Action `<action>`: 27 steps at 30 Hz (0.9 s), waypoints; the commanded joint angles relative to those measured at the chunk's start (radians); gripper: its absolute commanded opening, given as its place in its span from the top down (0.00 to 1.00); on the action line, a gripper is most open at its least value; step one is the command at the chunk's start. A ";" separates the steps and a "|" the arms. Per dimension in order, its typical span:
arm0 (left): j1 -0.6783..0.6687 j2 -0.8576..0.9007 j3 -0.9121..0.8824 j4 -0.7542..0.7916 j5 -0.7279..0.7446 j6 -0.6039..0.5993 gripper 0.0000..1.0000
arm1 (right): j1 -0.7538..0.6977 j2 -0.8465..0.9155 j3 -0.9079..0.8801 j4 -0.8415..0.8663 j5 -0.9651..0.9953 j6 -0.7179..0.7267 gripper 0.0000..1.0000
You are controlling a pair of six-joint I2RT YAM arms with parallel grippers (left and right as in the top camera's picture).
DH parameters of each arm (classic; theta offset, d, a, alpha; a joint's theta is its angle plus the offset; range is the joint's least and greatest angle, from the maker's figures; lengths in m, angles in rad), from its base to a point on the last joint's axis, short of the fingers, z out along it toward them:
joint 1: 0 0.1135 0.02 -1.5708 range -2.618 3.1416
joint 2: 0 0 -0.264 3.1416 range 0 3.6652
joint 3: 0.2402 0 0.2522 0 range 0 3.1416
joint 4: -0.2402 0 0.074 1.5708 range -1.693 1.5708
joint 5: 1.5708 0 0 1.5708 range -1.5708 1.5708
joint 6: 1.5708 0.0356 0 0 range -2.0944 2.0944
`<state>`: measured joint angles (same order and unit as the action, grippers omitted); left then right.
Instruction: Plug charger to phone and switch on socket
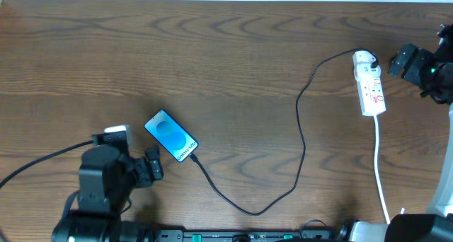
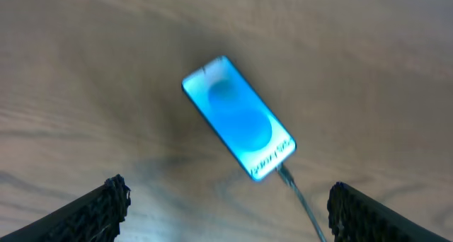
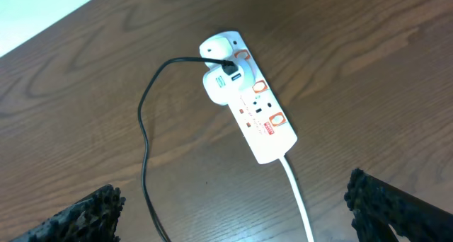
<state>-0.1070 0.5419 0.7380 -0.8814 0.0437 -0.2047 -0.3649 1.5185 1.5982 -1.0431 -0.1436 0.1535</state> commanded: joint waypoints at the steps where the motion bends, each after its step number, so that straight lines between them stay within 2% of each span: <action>1: -0.003 -0.083 -0.023 0.071 -0.104 0.014 0.08 | 0.000 0.004 0.009 -0.002 0.003 0.014 0.01; 6: -0.003 -0.176 -0.126 0.251 -0.142 0.029 0.09 | 0.000 0.004 0.009 -0.002 0.003 0.014 0.01; 15: -0.003 -0.311 -0.426 0.731 -0.142 0.028 0.09 | 0.000 0.004 0.009 -0.002 0.003 0.014 0.01; 27: 0.001 -0.351 -0.608 1.088 -0.134 0.028 0.08 | 0.000 0.004 0.009 -0.002 0.003 0.014 0.01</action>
<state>-0.1066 0.2008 0.1528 0.1692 -0.0845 -0.1829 -0.3649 1.5185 1.5982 -1.0435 -0.1413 0.1539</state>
